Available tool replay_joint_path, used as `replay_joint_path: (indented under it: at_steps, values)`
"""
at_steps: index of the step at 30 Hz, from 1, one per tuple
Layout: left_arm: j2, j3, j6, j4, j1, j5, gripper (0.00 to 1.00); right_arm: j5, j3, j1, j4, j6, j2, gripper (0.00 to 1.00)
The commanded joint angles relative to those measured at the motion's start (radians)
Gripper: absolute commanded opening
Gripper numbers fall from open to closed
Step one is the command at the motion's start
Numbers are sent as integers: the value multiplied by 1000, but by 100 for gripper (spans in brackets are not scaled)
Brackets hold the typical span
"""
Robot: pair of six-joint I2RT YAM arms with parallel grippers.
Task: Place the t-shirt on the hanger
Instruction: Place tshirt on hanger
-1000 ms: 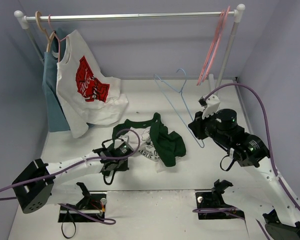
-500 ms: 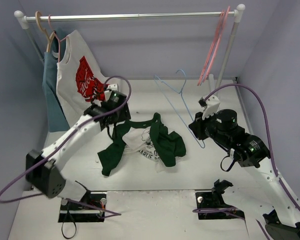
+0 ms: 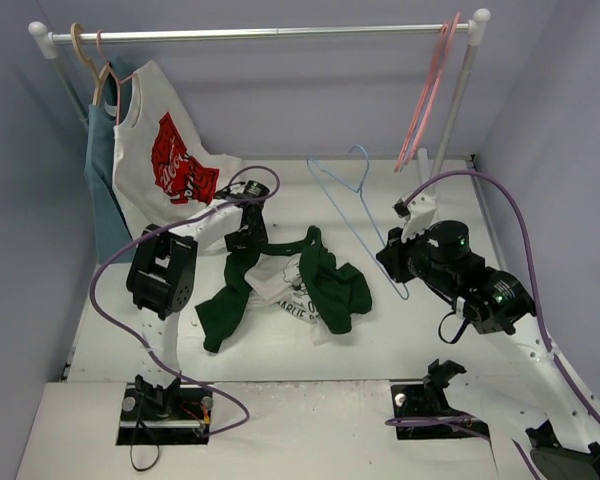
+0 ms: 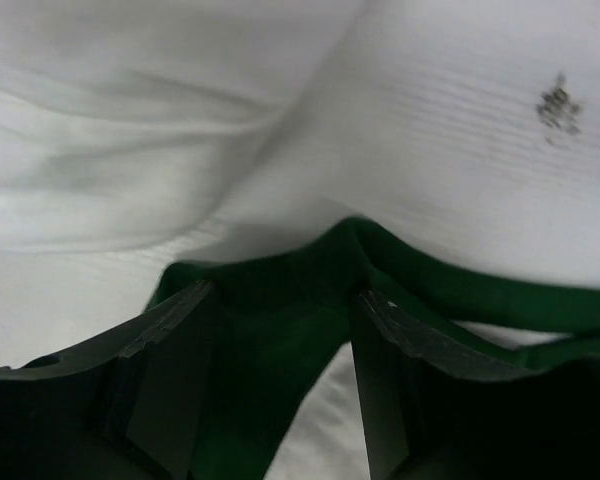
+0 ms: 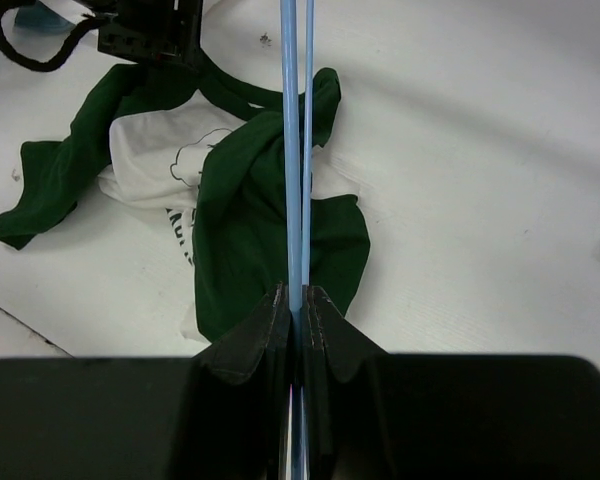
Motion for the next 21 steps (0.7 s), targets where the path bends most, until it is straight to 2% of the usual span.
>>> replay_joint_path:
  at_steps: [1, 4, 7, 8, 10, 13, 14, 17, 19, 21]
  values:
    - [-26, 60, -47, 27, 27, 6, 54, -18, 0, 5, 82, -6, 2, 0]
    - [17, 66, -59, 24, 27, 12, 52, -13, -8, 5, 80, -4, -1, 0]
    - [28, 54, -62, 27, 27, 29, 31, -14, -11, 5, 85, -3, -1, 0]
    - [28, 48, -60, 30, 25, 32, 14, -13, -11, 5, 83, -3, -3, 0]
    - [17, 34, -50, 39, 28, 43, 0, -10, -13, 5, 86, -4, -5, 0]
    - [-30, 69, 21, 64, 30, 56, 0, -10, -8, 5, 86, -7, -5, 0]
    - [-58, 95, 86, 59, 30, 64, 0, -10, -2, 5, 85, -10, -6, 0]
    - [-118, 259, 202, 7, 27, 89, 0, -7, 13, 5, 75, -13, -6, 0]
    - [-168, 336, 330, -8, 20, 119, 0, -1, 19, 5, 72, -15, -11, 0]
    - [-286, 323, 449, -6, 2, 132, 0, -1, 26, 5, 65, -16, -23, 0]
